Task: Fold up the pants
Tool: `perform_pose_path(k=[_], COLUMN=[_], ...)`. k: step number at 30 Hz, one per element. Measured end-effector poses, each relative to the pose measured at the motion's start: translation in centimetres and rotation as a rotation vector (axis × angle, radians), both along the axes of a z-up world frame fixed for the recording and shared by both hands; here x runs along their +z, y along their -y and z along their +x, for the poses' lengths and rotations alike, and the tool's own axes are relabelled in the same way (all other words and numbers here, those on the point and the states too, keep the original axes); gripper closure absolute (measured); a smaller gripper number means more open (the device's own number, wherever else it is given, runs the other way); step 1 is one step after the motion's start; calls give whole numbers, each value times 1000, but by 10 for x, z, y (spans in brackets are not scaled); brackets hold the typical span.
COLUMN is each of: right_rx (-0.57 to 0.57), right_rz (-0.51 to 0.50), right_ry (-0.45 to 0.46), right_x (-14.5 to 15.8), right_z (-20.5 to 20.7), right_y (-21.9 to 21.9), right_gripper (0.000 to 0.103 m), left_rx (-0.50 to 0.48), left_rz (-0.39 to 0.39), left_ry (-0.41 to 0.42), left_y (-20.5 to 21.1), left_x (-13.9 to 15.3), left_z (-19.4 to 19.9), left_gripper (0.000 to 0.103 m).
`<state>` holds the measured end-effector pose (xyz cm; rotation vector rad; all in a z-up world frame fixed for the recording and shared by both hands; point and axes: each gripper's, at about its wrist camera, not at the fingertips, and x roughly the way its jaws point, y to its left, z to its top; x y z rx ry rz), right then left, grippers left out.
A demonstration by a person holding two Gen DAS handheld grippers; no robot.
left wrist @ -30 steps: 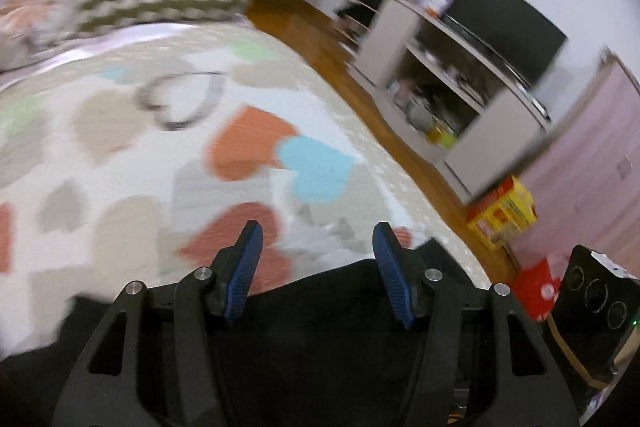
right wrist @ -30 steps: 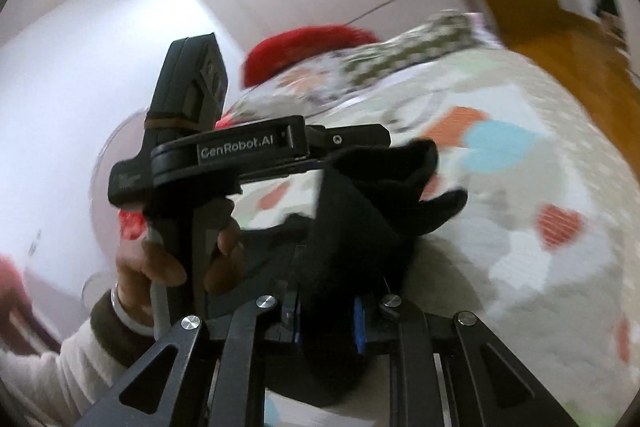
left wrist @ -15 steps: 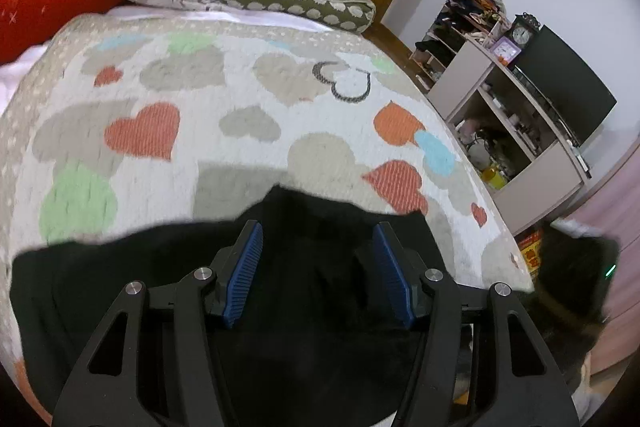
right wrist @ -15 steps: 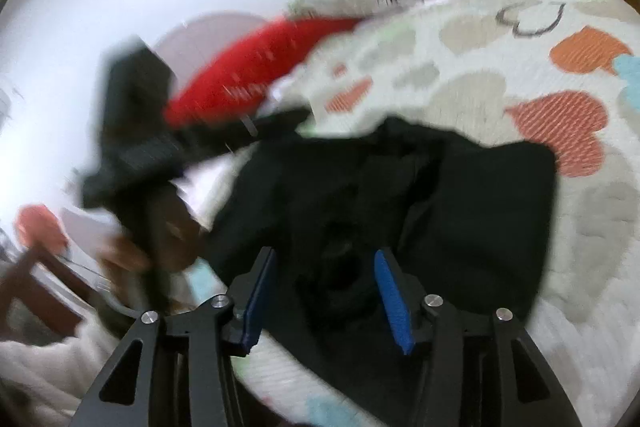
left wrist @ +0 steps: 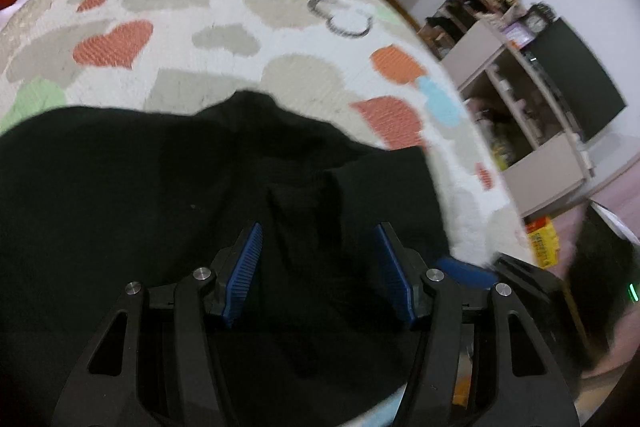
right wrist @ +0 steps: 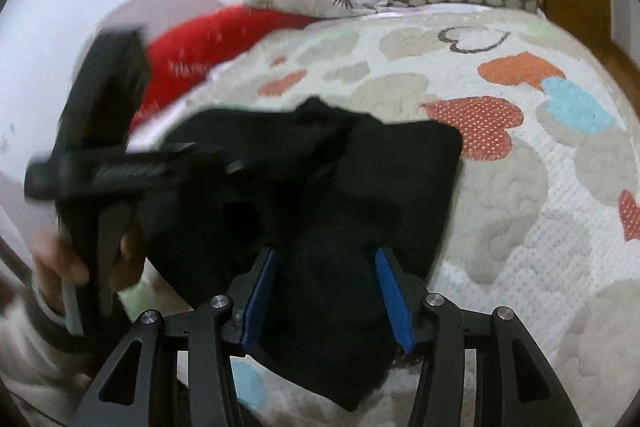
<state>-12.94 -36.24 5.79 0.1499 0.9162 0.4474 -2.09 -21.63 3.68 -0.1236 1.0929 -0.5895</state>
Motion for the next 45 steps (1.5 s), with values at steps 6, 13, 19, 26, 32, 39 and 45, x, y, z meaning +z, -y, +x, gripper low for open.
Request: perform_pose_path(k=[6,13,19,26,32,39,45], right_rx=[81,170,263,140,-93,-173,-208], right_rz=[-39,111,175,186,56,-237,-172], right_ry=[20,10,-77,6,35,-10,-14], right_x=[14,11,-9,23,24,-8,0], right_z=[-26,-19,-18,-23,23,71,60], right_y=[-1,-15,-26,13,29,14,33], right_gripper=[53,53,53,53,53,53,53], left_rx=[2,47,93,103,52,102,112], left_rz=[30,44,4,-30,9,114,116], left_ry=[30,52,37,96,139,123,128], left_y=[2,-12,-25,-33,-11,-12,-14], left_x=[-2,-2,4,31,33,-7,-5], left_z=[-1,-9,-8,-28,-47,-40,-43], left_gripper=[46,46,46,46,46,46,46])
